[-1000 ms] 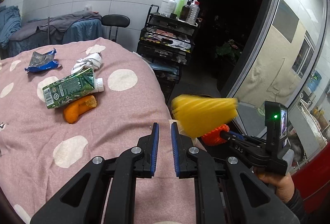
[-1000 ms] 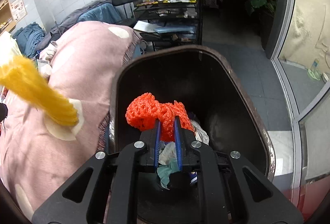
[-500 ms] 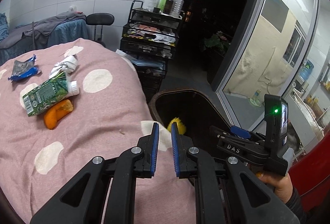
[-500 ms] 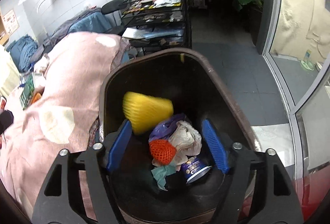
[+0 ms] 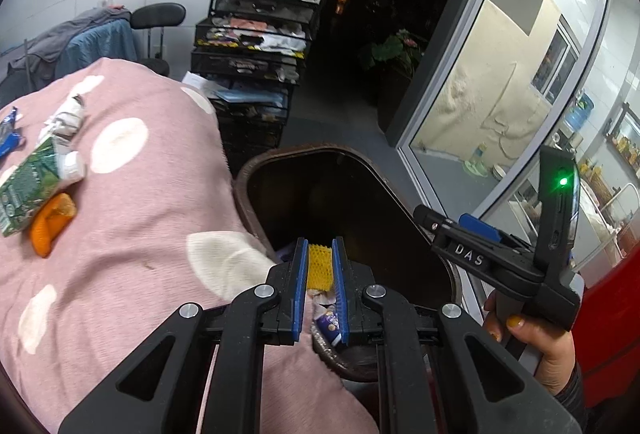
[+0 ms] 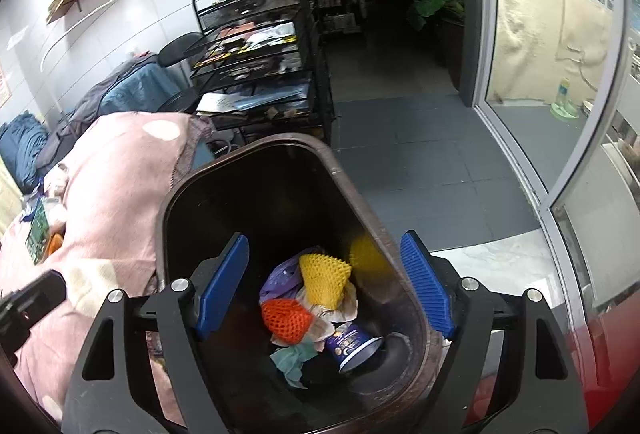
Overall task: Collect trash
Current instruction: 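Lower the yellow net into the bin and open the left tool, then grasp the blue Oreo wrapper with the left tool while the right tool grasps the white tissue, then carry the white tissue into the bin and open the right tool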
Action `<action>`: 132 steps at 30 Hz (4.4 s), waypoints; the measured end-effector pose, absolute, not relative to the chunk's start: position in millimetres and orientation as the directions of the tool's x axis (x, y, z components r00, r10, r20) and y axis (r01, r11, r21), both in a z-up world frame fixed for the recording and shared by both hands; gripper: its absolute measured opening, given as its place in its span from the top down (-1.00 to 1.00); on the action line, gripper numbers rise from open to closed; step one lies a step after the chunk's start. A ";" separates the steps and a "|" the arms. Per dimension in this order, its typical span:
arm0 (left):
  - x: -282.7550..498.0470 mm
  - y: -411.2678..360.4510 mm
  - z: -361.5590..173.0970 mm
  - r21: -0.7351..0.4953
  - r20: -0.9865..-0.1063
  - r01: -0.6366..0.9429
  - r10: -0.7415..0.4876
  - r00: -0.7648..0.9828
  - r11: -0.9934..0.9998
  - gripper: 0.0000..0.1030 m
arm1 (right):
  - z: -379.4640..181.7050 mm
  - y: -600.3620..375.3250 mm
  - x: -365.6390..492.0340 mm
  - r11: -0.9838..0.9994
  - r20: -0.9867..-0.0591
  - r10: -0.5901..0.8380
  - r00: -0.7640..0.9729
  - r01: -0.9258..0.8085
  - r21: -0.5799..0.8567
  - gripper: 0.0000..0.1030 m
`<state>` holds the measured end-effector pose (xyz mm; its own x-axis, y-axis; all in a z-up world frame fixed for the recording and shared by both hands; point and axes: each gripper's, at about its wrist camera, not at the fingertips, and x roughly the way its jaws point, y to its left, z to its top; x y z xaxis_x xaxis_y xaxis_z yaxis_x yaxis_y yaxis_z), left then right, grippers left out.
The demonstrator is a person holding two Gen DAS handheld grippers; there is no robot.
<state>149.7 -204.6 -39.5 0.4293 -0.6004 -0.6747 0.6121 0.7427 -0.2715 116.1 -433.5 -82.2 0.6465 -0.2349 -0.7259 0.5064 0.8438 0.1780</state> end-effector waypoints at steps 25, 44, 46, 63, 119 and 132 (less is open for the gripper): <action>145.2 -248.8 -68.4 -0.152 -0.766 0.692 -0.526 0.369 0.706 -0.79 | -82.7 -464.9 103.0 0.773 -0.709 -0.315 0.631 0.604 0.195 -0.88; 130.2 -175.3 -23.2 -0.236 -0.607 0.647 -0.630 0.485 0.725 -0.89 | -60.1 -422.8 122.3 0.867 -0.595 -0.251 0.764 0.451 0.213 -0.89; 129.1 -162.7 -18.5 -0.221 -0.588 0.632 -0.619 0.521 0.742 -0.89 | -54.9 -408.2 131.1 0.889 -0.598 -0.215 0.772 0.408 0.208 -0.89; 187.3 -5.4 -20.9 -0.158 -0.631 0.319 -0.344 0.696 0.935 -0.89 | -23.9 -271.0 202.2 0.983 -0.596 0.097 0.797 0.017 0.182 -0.89; 329.4 47.0 -15.7 -0.028 -0.644 0.265 -0.220 0.733 0.964 0.76 | -16.3 -159.4 374.4 0.954 -0.649 0.300 0.699 -0.236 0.187 0.32; 257.3 21.5 8.3 -0.071 -0.577 0.305 -0.288 0.764 0.950 0.76 | 5.3 -197.3 293.7 0.966 -0.598 0.258 0.759 -0.189 0.177 0.32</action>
<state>257.3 21.5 8.3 0.7643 -0.2883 -0.5768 0.3049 0.9498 -0.0706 293.7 -197.3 5.3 0.7589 0.2584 -0.5978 -0.1891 0.9658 0.1774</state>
